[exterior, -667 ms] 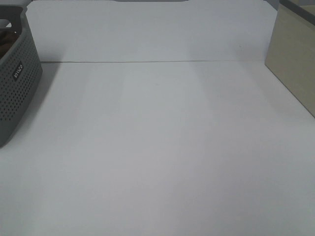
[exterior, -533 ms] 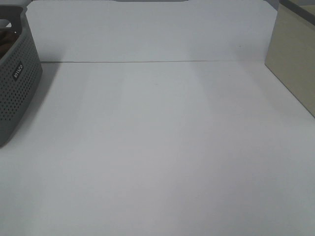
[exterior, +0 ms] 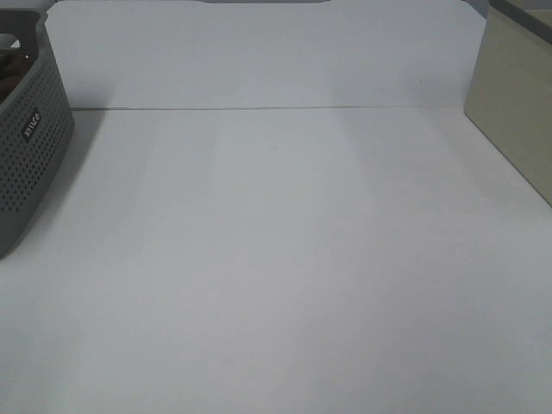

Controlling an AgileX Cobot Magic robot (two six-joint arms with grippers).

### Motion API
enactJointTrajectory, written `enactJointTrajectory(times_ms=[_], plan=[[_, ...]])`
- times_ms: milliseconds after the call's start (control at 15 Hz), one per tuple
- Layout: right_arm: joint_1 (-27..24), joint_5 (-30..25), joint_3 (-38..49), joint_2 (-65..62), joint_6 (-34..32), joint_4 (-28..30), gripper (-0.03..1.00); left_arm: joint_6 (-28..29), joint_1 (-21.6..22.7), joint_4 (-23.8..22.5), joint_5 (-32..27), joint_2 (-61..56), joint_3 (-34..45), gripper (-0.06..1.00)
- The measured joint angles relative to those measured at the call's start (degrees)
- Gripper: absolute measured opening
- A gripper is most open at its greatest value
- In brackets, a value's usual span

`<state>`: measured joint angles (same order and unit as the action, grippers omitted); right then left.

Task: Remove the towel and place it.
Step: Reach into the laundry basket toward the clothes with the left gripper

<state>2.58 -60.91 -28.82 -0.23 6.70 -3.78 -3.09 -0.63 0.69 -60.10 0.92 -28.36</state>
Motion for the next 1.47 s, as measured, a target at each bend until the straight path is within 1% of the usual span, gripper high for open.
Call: enactJointTrajectory(times_ms=[1467], plan=[[0.0,0.0,0.0,0.0,0.0,0.0,0.79,-0.1,0.0,0.1,0.0,0.9,0.0,0.98]])
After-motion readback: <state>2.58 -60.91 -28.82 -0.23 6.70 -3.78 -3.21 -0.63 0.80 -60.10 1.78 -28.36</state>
